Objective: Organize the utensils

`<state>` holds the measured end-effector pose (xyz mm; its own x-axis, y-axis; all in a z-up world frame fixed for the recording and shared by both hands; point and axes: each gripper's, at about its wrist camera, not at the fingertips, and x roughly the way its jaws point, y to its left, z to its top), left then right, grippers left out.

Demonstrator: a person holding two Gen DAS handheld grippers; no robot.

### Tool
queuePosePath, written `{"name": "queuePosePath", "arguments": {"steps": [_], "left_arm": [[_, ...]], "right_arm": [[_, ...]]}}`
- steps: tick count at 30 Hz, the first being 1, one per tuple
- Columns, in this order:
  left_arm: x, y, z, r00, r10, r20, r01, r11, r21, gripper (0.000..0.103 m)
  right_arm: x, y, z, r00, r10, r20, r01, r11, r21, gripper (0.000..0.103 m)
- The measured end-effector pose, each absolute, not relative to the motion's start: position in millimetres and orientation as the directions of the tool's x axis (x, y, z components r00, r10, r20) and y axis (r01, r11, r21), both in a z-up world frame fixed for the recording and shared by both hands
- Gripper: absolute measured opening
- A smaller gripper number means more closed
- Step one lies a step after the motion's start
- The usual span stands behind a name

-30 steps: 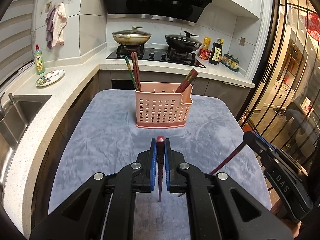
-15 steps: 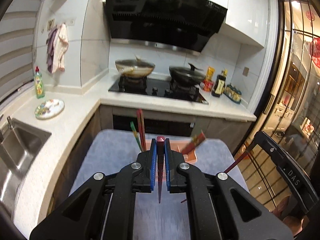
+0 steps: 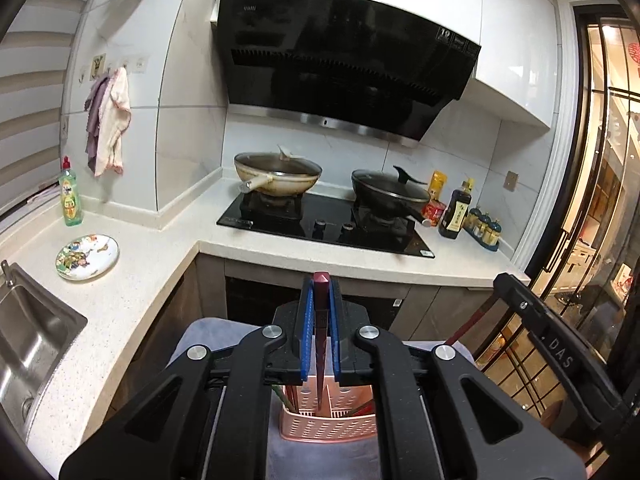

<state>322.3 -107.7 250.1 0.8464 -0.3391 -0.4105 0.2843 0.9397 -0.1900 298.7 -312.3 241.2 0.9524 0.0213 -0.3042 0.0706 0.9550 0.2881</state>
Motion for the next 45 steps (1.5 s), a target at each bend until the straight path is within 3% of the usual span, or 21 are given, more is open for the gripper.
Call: {"name": "queuePosePath", "arguments": {"steps": [13,15,19,21,26,29,34,45], "left_arm": [[355,-122,181,0.778,-0.343,-0.526,0.281,0.939,-0.196,0.008],[355,-122,177,0.778,-0.341,-0.527,0.278,0.94,-0.198,0.008],[346,-121,180,0.801,-0.321,-0.505,0.274,0.947,-0.168,0.033],[338,-120,184,0.814,-0.31,-0.492,0.272,0.951,-0.149,0.036],[319,-117,189,0.823,-0.295,-0.486,0.268,0.955,-0.126,0.036],[299,-114,191,0.825,-0.291,-0.484,0.269,0.956,-0.116,0.037],[269,-111,193,0.834,-0.273,-0.479,0.265,0.96,-0.086,0.048],[209,-100,183,0.831,-0.21,-0.516,0.232,0.972,-0.021,0.048]], "right_arm": [[348,-321,163,0.886,0.041,-0.462,0.115,0.946,0.305,0.008],[346,-321,162,0.888,0.032,-0.459,0.121,0.946,0.3,0.012],[336,-321,168,0.897,0.03,-0.441,0.114,0.948,0.296,0.016],[326,-319,173,0.902,0.031,-0.43,0.107,0.95,0.292,0.019],[295,-309,183,0.912,0.042,-0.408,0.079,0.958,0.276,0.021],[271,-303,185,0.915,0.052,-0.399,0.067,0.958,0.278,0.029],[229,-291,184,0.914,0.048,-0.402,0.062,0.965,0.256,0.029],[157,-268,173,0.903,0.018,-0.429,0.071,0.979,0.192,0.036]]}}
